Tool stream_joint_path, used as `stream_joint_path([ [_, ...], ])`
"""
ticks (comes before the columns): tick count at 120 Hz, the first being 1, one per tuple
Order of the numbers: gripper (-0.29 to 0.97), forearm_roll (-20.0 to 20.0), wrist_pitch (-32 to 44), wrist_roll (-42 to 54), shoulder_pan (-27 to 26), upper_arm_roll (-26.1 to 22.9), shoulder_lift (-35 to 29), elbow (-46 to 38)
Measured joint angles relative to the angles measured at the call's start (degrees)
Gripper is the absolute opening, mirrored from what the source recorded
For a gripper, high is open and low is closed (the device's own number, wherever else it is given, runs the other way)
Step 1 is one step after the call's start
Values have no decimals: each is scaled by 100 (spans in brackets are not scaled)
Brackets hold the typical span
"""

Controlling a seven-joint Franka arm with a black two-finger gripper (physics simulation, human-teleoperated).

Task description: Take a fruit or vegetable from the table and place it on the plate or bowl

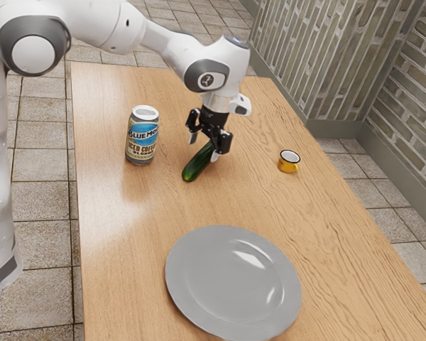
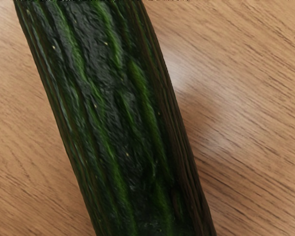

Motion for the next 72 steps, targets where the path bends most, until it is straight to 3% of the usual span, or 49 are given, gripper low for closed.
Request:
stream_joint_path([
  [72, 68, -7, 107, -12, 20, -26, 75, -3],
])
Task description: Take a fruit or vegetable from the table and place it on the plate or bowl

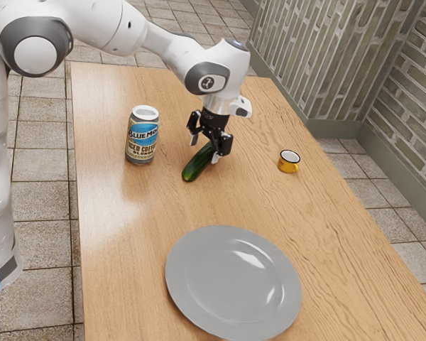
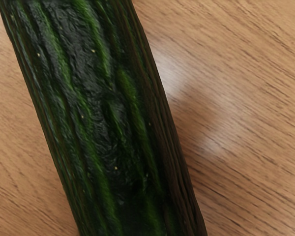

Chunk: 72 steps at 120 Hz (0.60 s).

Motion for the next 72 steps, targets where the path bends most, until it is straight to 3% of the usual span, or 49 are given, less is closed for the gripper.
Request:
stream_joint_path([
  [72, 68, -35, 56, -1, 12, 4, 122, -3],
])
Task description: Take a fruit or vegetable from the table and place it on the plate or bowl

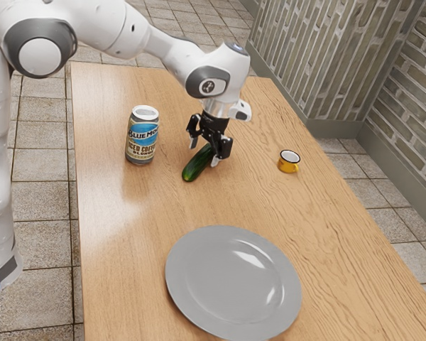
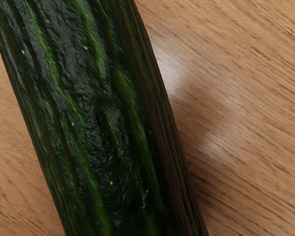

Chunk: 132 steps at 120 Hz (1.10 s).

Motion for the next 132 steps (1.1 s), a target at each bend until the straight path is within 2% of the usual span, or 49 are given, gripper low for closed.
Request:
stream_joint_path([
  [53, 67, -75, 5, -1, -1, -4, 116, 0],
  [59, 62, -110, 5, -2, -2, 2, 127, 0],
  [75, 37, -158, 3, -3, 3, 2, 136, 0],
  [89, 27, -160, 4, -15, -1, 3, 137, -6],
  [132, 20, -154, -79, -36, 38, -71, -250, 1],
])
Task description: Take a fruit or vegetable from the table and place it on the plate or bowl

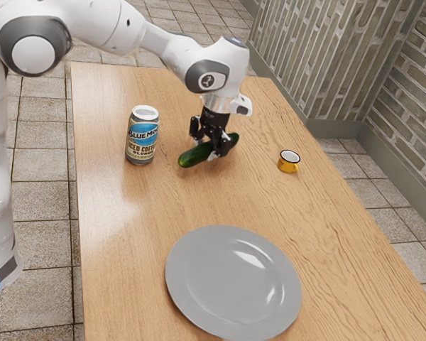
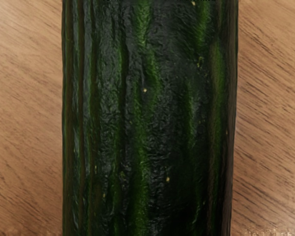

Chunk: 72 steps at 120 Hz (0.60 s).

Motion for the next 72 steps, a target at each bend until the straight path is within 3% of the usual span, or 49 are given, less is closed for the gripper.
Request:
stream_joint_path([
  [20, 21, 15, -245, -1, 472, -699, -569, 31],
  [43, 19, 36, -417, -1, -219, -1547, -716, 67],
  [72, 21, 54, -474, 2, -37, -2179, -746, 65],
])
